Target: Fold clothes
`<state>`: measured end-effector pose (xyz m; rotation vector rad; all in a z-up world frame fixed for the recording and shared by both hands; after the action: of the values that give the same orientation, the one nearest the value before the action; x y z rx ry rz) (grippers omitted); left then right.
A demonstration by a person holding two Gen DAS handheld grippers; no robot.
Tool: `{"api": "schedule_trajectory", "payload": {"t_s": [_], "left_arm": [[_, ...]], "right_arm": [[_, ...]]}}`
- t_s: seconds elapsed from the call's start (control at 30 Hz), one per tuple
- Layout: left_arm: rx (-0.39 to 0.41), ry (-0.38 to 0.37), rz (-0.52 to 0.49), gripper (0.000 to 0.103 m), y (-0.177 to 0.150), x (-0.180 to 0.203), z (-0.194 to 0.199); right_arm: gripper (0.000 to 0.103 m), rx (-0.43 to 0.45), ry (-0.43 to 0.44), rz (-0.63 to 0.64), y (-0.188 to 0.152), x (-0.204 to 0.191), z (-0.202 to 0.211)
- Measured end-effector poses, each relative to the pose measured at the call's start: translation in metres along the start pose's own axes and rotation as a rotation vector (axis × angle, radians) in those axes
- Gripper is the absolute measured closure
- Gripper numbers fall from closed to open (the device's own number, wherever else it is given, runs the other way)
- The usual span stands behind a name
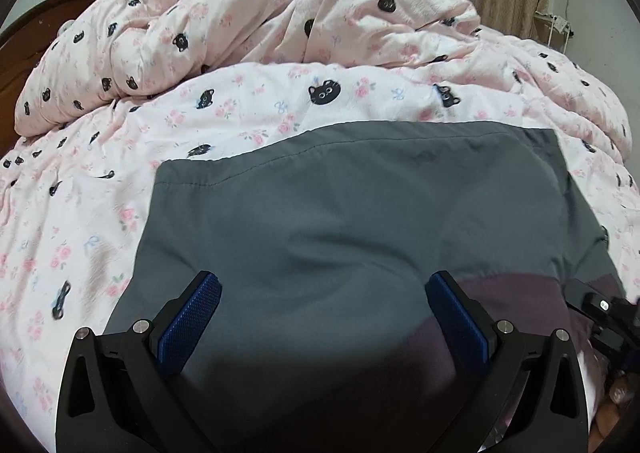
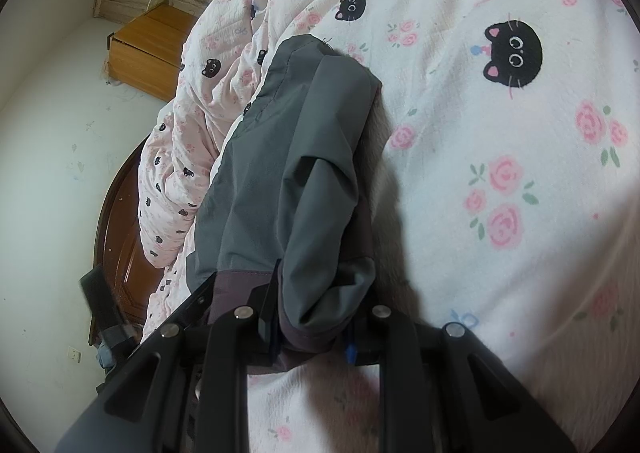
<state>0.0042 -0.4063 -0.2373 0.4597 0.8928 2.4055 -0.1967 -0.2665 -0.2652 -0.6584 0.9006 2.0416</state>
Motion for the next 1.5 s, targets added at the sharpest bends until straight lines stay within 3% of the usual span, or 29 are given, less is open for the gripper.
{"api": "schedule_trajectory", "payload": {"t_s": [0.4, 0.63, 0.83, 0.97, 1.23, 1.5], "left_arm": [[0.024, -0.057, -0.005, 0.0, -0.019, 0.003, 0.017], [0.005, -0.02, -0.026, 0.0, -0.021, 0.005, 0.009], [0.063, 0.002, -0.06, 0.0, -0.008, 0.014, 0.023], [0.048, 0.008, -0.083, 0.0, -0.002, 0.022, 0.016], [-0.02, 0.036, -0.075, 0.0, -0.01, 0.02, -0.007], [0.024, 0.042, -0.043, 0.0, 0.0, 0.016, 0.005]], "right_arm": [[0.081, -0.001, -0.001, 0.001, 0.001, 0.001, -0.001], [0.081, -0.003, -0.004, 0.005, 0.001, 0.001, -0.001], [0.081, -0.002, 0.0, 0.002, 0.001, 0.001, 0.0], [0.081, -0.003, 0.002, 0.001, 0.001, 0.002, 0.0], [0.081, -0.003, -0.001, 0.002, 0.001, 0.002, -0.001], [0.081, -0.001, 0.002, 0.002, 0.0, 0.001, 0.0]]}}
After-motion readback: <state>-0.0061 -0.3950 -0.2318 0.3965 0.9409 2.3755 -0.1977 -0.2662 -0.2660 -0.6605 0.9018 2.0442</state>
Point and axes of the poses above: each gripper's, at about its wrist camera, not at the fingertips, and z roughly against the way its jaws point, x to its right, y to its top, the point moved 7 cm from there along -z, roughly the way its jaws point, and after that the axes turned 9 degrees about -y, right-handed, at the moved point
